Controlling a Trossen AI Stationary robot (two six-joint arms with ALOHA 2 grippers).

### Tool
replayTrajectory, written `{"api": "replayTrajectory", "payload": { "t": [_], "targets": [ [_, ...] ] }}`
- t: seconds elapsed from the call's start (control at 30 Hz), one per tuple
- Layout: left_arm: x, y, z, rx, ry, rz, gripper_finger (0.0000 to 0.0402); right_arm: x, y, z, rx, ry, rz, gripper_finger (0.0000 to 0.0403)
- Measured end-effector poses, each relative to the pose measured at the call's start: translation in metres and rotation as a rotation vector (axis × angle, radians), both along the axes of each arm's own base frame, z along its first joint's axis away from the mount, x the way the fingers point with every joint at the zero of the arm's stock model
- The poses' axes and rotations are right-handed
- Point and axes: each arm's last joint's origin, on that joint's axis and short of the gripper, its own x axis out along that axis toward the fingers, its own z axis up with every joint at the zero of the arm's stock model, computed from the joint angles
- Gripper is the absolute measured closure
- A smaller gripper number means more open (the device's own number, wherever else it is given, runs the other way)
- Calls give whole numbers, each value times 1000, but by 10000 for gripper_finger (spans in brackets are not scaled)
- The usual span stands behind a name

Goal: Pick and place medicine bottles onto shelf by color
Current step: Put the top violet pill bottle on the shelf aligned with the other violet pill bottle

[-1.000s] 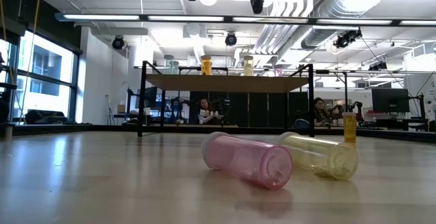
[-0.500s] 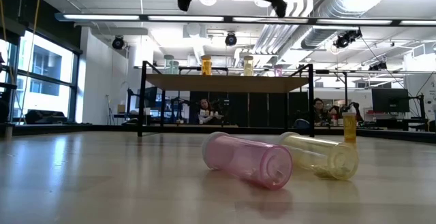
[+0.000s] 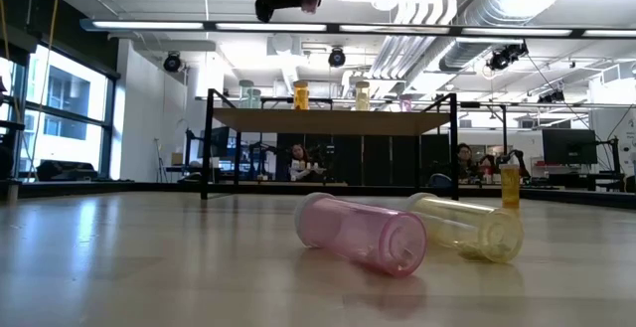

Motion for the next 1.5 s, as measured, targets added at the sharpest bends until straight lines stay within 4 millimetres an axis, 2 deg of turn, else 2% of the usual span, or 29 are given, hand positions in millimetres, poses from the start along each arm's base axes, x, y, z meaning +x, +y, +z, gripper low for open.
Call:
{"api": "replayTrajectory", "payload": {
  "t": [0.2, 0.4, 0.87, 1.23, 1.5],
  "targets": [
    [2, -6, -1, 17, 12, 8, 315, 17, -3, 13, -21, 6, 86, 187],
    [2, -9, -4, 52, 63, 61, 315, 44, -6, -6, 35, 167, 165, 183],
    [1, -10, -9, 40, 115, 69, 315, 84, -2, -45, 32, 305, 211, 183],
    [1, -10, -7, 48, 95, 73, 315, 92, -5, -60, 63, 373, 210, 183],
    [2, -9, -4, 56, 69, 74, 315, 93, -5, -60, 53, 368, 210, 186]
  ]
}}
